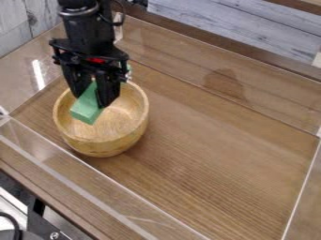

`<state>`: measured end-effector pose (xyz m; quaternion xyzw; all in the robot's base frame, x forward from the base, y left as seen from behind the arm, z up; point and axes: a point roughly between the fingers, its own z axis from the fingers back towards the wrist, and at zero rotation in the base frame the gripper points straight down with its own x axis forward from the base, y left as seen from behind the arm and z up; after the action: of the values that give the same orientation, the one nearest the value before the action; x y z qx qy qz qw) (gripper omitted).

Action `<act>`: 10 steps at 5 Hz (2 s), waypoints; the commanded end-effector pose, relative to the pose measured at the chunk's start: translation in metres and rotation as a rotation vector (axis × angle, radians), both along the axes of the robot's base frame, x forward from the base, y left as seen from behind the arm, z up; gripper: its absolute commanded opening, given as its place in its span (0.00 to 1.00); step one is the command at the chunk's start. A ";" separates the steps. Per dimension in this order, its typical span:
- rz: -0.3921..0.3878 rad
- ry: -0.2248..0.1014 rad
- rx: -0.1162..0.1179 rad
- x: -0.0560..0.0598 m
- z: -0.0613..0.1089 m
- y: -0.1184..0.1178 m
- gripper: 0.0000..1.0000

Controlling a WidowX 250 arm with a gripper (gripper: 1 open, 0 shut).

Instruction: Put the green block in the brown bowl

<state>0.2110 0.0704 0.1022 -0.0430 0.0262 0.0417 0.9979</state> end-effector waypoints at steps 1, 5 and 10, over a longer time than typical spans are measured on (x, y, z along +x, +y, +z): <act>-0.023 -0.041 0.019 0.016 0.003 0.008 0.00; -0.055 -0.021 -0.004 0.037 -0.042 0.028 0.00; 0.133 0.008 -0.027 0.037 -0.072 0.062 0.00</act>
<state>0.2478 0.1216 0.0296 -0.0653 0.0403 0.0947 0.9925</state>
